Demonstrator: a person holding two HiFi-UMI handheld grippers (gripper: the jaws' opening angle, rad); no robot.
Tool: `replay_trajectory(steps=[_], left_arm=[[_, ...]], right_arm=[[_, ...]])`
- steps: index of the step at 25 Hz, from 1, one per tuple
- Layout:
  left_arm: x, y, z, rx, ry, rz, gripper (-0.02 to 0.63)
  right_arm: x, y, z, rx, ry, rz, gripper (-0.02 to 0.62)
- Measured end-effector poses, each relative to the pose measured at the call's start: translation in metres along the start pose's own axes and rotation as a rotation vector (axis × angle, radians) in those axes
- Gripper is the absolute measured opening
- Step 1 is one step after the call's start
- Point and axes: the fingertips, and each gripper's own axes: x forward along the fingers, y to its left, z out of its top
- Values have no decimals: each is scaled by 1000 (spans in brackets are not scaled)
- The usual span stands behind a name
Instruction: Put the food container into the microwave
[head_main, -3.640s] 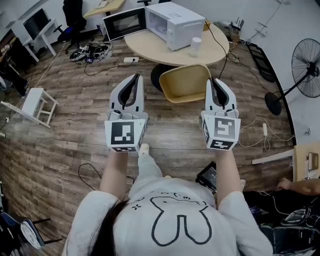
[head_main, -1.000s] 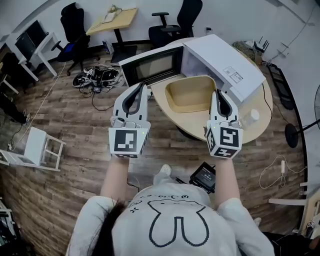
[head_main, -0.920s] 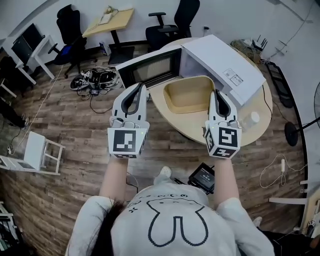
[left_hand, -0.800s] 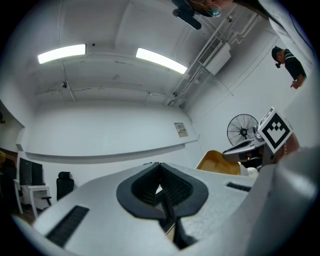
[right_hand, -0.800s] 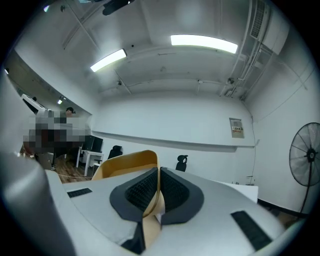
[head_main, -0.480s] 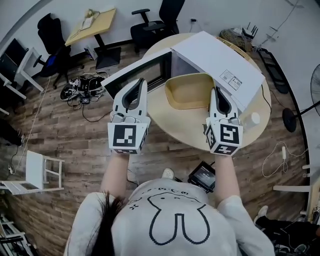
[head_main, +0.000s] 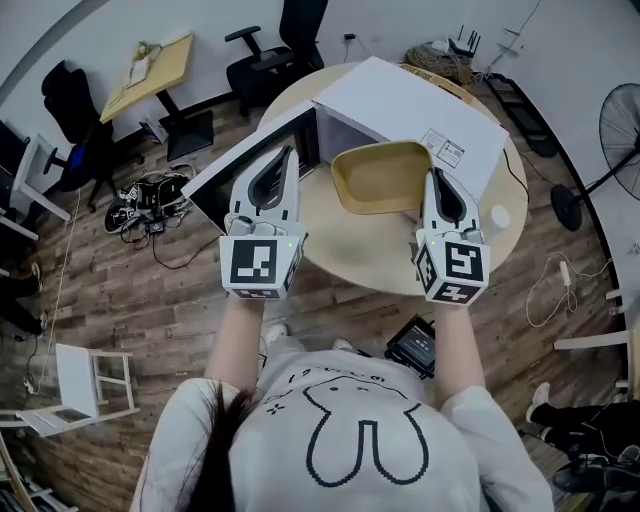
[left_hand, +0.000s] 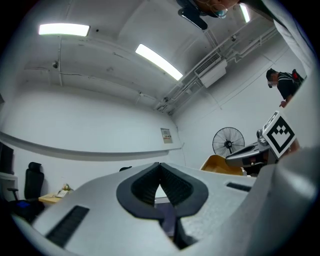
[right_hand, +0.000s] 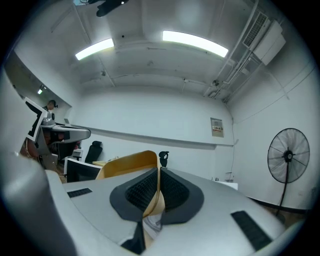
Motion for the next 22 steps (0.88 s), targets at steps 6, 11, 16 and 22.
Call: replay_trajectory(steps=[6, 11, 16, 22], left_arm=[[19, 2, -4, -18, -15, -96, 9], [31, 16, -12, -28, -20, -192, 9], [42, 34, -22, -51, -28, -282, 9], [60, 51, -32, -98, -43, -382, 9]], right_arm=[[-5, -4, -1, 12, 19, -93, 38], [0, 4, -9, 45, 53, -199, 38], [5, 17, -13, 91, 73, -302, 38], [14, 34, -13, 100, 94, -405, 38]])
